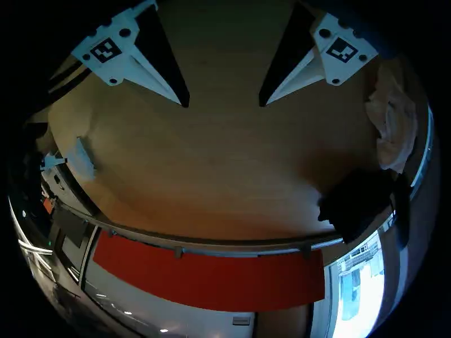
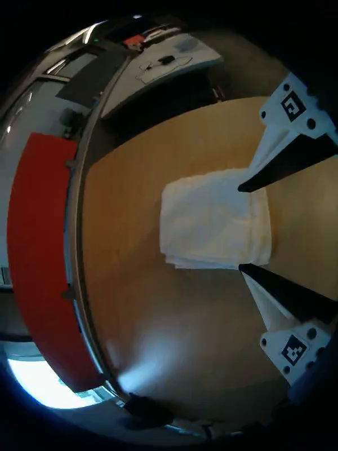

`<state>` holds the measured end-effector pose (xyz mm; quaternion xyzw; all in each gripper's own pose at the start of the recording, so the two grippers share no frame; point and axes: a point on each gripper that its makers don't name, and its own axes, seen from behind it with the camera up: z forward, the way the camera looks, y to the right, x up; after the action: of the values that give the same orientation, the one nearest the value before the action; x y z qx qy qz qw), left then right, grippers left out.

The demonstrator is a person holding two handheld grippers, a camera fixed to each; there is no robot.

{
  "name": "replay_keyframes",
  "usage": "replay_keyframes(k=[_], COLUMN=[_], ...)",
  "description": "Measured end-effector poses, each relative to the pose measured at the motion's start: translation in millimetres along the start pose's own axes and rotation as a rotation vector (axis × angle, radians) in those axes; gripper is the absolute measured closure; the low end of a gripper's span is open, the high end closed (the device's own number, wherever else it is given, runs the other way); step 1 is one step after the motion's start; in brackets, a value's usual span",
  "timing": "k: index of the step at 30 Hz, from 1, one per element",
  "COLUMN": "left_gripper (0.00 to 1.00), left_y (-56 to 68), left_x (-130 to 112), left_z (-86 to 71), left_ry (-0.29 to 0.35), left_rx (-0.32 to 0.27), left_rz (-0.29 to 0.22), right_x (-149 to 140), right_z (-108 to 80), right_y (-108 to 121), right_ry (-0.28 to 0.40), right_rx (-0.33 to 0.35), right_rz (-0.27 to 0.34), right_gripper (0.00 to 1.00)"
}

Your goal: Fold towel

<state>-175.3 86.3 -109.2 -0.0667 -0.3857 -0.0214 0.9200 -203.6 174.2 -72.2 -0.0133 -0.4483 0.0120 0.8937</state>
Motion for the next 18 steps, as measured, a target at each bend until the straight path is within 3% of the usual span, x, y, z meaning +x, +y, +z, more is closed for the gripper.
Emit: replay_keyframes(k=[6, 18], left_gripper=[0.09, 0.09], left_y=[-4.5, -12.2], left_x=[10.2, 29.7], left_z=[-0.4, 0.9], left_ry=[0.019, 0.063], left_rx=[0.009, 0.025], left_rz=[-0.013, -0.026], right_x=[22.2, 61.4], right_z=[-8.4, -30.7], right_y=[-11.3, -26.5], right_ry=[0.104, 0.287], right_rx=[-0.004, -0.026], right_rz=[0.036, 0.029], right_gripper=[0.02, 0.02])
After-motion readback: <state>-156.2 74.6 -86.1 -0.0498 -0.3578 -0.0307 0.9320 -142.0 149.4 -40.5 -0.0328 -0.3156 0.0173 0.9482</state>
